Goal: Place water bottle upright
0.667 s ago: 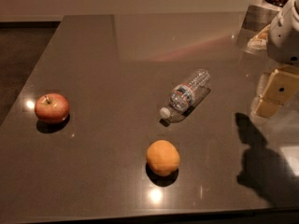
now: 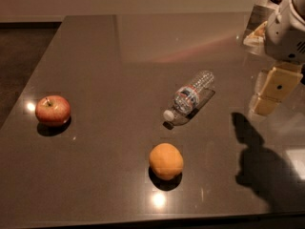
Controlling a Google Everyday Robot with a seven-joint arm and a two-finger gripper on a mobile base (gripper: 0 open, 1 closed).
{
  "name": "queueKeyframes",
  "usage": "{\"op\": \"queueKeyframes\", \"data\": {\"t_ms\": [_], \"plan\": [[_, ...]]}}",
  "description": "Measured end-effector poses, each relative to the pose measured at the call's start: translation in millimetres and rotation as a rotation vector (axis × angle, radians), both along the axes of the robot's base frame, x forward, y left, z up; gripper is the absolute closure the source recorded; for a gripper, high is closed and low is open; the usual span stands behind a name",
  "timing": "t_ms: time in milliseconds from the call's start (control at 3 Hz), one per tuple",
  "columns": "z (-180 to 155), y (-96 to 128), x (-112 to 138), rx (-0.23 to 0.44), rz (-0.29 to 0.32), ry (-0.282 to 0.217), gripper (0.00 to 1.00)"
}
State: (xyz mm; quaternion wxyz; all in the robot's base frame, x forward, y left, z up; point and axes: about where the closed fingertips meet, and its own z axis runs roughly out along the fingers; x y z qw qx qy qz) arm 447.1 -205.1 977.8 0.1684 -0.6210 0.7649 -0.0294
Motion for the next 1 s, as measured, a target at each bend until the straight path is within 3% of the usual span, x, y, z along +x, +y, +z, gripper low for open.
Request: {"op": "queueKeyframes", "data": {"t_ms": [333, 667, 1000], "plan": [[-2.1, 24.9, 18.4, 0.02, 0.1, -0.023, 0.0], [-12.1, 57.0, 32.4, 0.032, 0.261, -0.044, 0.0], [-34.1, 82.9, 35.8, 0.017, 0.442, -0.033, 0.0]]}}
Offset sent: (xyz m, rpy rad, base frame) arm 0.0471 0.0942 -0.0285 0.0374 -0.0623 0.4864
